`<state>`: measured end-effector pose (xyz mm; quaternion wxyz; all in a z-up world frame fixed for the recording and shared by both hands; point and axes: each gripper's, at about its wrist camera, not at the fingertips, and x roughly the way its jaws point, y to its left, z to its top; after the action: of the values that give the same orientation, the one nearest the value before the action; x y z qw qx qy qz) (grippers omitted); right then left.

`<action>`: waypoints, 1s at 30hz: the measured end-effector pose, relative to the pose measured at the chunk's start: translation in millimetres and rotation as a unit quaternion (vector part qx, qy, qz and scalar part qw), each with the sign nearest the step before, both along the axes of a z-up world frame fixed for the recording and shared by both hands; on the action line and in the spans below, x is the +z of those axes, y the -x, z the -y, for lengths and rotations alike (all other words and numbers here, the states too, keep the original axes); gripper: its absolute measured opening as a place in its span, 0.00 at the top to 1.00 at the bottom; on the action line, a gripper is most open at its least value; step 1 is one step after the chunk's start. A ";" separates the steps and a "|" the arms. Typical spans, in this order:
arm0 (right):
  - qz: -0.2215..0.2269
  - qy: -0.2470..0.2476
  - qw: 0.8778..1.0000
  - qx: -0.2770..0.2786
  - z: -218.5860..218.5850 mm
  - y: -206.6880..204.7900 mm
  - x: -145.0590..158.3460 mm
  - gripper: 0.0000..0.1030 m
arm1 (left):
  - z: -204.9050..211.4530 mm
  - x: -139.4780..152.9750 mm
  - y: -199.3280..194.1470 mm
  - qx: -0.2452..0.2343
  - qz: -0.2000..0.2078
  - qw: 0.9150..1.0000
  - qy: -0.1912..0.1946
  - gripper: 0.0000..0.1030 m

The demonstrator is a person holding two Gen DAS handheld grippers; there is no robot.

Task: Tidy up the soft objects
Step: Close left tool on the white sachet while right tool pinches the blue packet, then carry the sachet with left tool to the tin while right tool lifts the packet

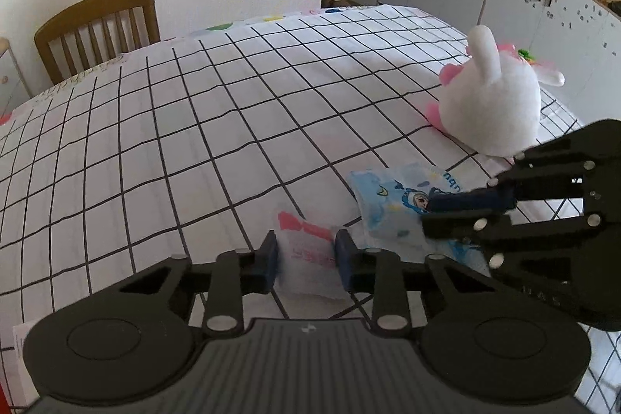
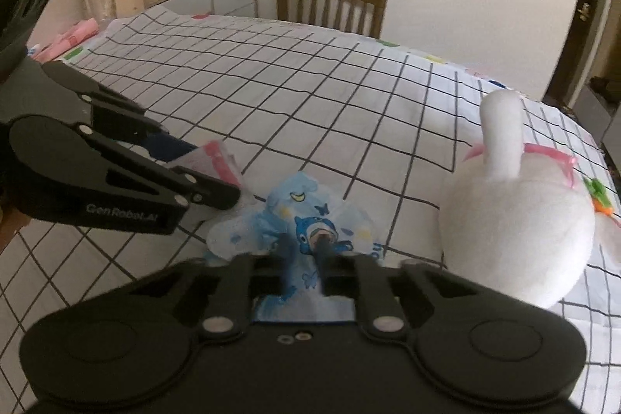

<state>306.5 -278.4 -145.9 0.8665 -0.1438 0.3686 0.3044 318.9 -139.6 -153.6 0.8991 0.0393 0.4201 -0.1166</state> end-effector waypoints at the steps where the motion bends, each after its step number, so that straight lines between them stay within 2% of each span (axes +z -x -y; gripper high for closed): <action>1: 0.003 0.001 1.000 -0.006 -0.3 1.0 -0.1 0.98 | -1.5 0.5 0.7 0.005 0.000 1.000 0.002 0.73; 7: 0.013 -0.019 0.999 -0.028 3.1 10.8 12.3 0.99 | -16.2 6.7 11.1 0.031 -0.001 0.999 0.025 0.73; 12: 0.025 -0.042 0.998 -0.034 5.1 22.7 34.5 0.99 | -29.0 19.4 21.3 0.045 0.002 0.998 0.042 0.73; 22: 0.041 -0.080 0.996 -0.021 -3.9 47.8 85.1 0.99 | -65.4 67.5 60.0 0.070 0.029 0.995 0.067 0.73; 30: 0.050 -0.099 0.994 0.014 -37.2 67.1 117.6 0.99 | -108.8 102.3 93.7 0.106 0.054 0.990 0.073 0.73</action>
<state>239.4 -241.2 -28.3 0.8894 -0.0776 0.2915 0.3436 225.1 -30.9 -51.3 0.9282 -0.0652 0.3631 -0.0484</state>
